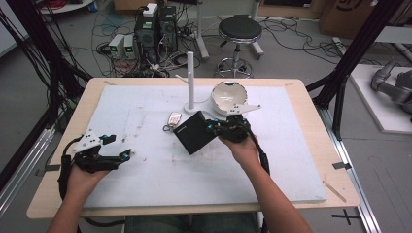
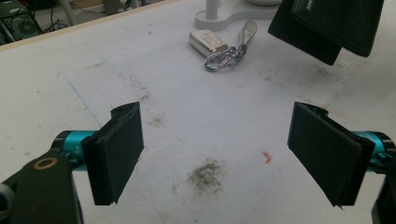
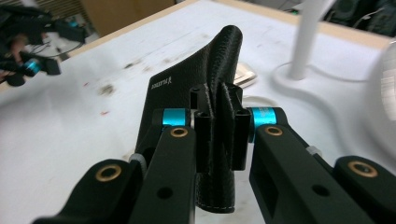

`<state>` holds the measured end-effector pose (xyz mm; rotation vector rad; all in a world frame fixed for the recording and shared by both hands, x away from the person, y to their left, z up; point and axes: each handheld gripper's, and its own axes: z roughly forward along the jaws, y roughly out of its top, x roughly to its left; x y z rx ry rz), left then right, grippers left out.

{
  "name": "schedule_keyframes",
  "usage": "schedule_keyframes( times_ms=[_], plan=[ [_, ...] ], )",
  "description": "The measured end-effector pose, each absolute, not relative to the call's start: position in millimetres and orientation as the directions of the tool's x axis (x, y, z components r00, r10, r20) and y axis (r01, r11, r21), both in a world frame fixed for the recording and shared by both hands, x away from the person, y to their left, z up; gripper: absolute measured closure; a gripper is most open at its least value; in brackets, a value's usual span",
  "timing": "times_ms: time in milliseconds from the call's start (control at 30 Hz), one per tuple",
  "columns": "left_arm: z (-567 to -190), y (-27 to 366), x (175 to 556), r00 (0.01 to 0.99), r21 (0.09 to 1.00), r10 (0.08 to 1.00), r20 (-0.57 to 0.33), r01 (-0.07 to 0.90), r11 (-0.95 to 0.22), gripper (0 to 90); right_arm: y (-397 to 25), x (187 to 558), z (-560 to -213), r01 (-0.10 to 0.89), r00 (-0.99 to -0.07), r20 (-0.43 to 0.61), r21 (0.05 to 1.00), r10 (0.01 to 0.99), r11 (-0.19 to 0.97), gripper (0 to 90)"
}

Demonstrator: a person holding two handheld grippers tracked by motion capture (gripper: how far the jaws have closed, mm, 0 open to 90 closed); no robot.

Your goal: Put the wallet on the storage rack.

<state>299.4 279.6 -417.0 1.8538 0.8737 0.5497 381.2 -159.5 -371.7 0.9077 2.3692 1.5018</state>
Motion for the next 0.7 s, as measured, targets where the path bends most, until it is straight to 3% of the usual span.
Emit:
schedule_keyframes(
  times_ms=[367,700],
  plan=[
    [-416,270,309,0.658,0.908,0.753,-0.01,0.321,-0.268,18.3,-194,401,-331,0.332,-0.731,0.07,0.905,0.679,0.265,85.1],
    [-417,271,309,0.654,0.909,0.756,-0.013,0.322,-0.263,18.3,-219,423,-312,0.336,-0.664,0.025,0.903,0.747,0.268,85.1]
  ],
)
